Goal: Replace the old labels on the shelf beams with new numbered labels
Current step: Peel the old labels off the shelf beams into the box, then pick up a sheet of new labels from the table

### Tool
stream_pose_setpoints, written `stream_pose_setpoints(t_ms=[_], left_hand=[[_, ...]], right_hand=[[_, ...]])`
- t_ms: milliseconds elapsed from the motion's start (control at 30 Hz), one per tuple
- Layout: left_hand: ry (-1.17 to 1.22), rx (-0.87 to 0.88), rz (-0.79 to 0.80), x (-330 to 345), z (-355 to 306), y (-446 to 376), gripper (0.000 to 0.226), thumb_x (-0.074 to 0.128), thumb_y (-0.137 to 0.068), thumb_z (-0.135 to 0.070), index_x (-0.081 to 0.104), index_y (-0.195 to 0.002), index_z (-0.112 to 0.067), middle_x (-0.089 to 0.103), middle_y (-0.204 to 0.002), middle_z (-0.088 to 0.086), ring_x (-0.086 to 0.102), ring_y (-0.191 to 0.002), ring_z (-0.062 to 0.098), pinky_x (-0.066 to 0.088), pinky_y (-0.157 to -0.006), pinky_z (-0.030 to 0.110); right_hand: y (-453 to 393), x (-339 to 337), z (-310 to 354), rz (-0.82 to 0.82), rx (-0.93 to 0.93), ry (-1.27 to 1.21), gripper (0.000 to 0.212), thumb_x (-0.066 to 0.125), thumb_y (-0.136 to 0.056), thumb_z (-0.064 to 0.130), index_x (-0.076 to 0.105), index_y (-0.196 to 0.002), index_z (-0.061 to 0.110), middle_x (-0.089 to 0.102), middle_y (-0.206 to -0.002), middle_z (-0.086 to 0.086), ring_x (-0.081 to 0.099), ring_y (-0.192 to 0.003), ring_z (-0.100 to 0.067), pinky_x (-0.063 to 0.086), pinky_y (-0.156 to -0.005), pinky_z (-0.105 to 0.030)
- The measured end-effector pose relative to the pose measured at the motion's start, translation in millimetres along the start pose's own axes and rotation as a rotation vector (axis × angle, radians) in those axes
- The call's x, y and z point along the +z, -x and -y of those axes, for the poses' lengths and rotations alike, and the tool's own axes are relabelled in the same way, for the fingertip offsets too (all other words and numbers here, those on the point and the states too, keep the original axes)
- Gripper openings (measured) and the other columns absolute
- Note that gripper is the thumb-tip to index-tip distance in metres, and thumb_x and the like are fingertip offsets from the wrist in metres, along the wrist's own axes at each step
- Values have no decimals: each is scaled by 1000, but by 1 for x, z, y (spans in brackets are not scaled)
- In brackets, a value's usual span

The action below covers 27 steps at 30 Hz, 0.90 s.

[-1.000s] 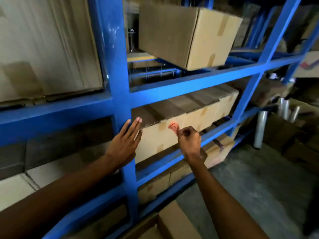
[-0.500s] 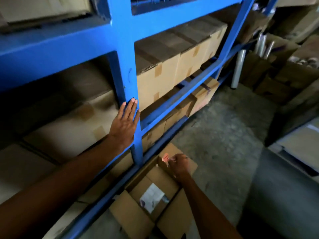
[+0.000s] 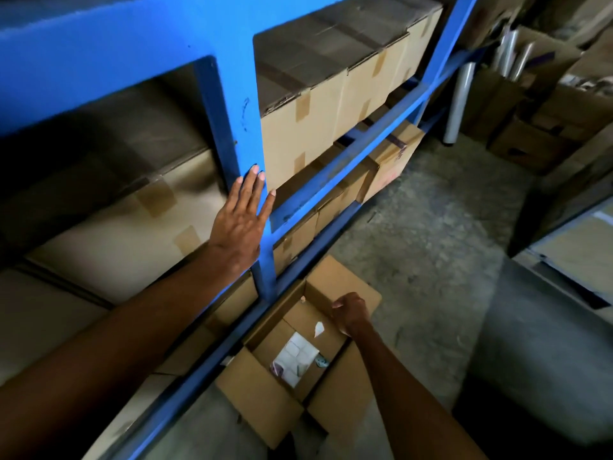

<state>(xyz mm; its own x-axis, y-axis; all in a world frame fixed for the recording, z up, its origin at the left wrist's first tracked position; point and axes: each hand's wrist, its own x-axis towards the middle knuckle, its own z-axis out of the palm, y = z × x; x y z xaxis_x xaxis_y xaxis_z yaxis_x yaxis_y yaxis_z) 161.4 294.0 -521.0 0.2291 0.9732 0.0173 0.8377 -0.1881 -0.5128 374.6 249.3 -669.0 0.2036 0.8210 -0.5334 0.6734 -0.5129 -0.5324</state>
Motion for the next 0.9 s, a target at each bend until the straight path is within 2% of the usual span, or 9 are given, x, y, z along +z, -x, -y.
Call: stream_pose_setpoints(t_ms=[167, 267, 333, 433, 533, 633, 767, 900], left_hand=[[179, 1, 100, -13, -10, 1, 88, 54, -85, -43, 5, -148, -8, 5, -156, 25, -6, -144, 39, -5, -117, 52], [398, 67, 190, -28, -38, 0, 78, 52, -87, -40, 12, -147, -9, 8, -157, 18, -2, -146, 34, 1, -117, 49], [485, 167, 189, -40, -64, -3, 71, 49, -89, -40, 19, -145, -11, 11, -158, 13, 0, -146, 30, 4, -117, 46], [550, 328, 156, -74, -129, -18, 68, 45, -91, -41, 18, -147, -12, 13, -158, 11, 2, -146, 27, 6, -117, 42], [593, 463, 91, -121, -204, -31, 68, 47, -91, -41, 21, -147, -13, 17, -157, 12, 5, -146, 27, 9, -117, 42], [693, 584, 31, -169, -278, -35, 67, 47, -91, -39, 23, -147, -12, 18, -157, 11, 6, -147, 26, 11, -118, 40], [808, 753, -62, -238, -383, -21, 64, 48, -91, -37, 28, -145, -11, 23, -156, 11, 12, -146, 26, 14, -116, 36], [816, 890, -53, -284, -470, 5, 71, 32, -82, -46, 32, -144, -11, 29, -154, 11, 18, -145, 26, 19, -115, 35]], right_hand=[[-1, -15, -12, -10, 6, -74, 22, 59, -79, 9, 67, -98, 1, 67, -111, -16, 62, -105, -32, 51, -88, -33], [7, -44, -21, -45, -40, -119, 18, 57, -79, 7, 69, -93, 2, 69, -106, -15, 63, -101, -31, 52, -87, -33], [19, -70, -31, -59, -59, -98, 21, 56, -81, 12, 69, -97, 9, 68, -109, -11, 63, -101, -29, 51, -82, -31], [45, -134, -66, -160, -68, 0, 31, 53, -83, 20, 65, -111, 16, 66, -119, -11, 62, -107, -29, 50, -90, -33], [74, -203, -113, -316, -75, 184, 44, 52, -86, 25, 52, -129, 18, 58, -132, -10, 52, -122, -29, 38, -103, -33], [107, -260, -166, -461, -44, 278, 54, 54, -85, 28, 42, -136, 18, 51, -139, -8, 43, -129, -26, 31, -106, -35], [145, -323, -260, -565, 87, 279, 56, 52, -86, 28, 37, -138, 18, 36, -149, -11, 32, -136, -27, 25, -110, -37], [168, -360, -344, -634, 260, 185, 57, 50, -90, 30, 32, -142, 19, 28, -154, -8, 25, -141, -23, 21, -113, -36]])
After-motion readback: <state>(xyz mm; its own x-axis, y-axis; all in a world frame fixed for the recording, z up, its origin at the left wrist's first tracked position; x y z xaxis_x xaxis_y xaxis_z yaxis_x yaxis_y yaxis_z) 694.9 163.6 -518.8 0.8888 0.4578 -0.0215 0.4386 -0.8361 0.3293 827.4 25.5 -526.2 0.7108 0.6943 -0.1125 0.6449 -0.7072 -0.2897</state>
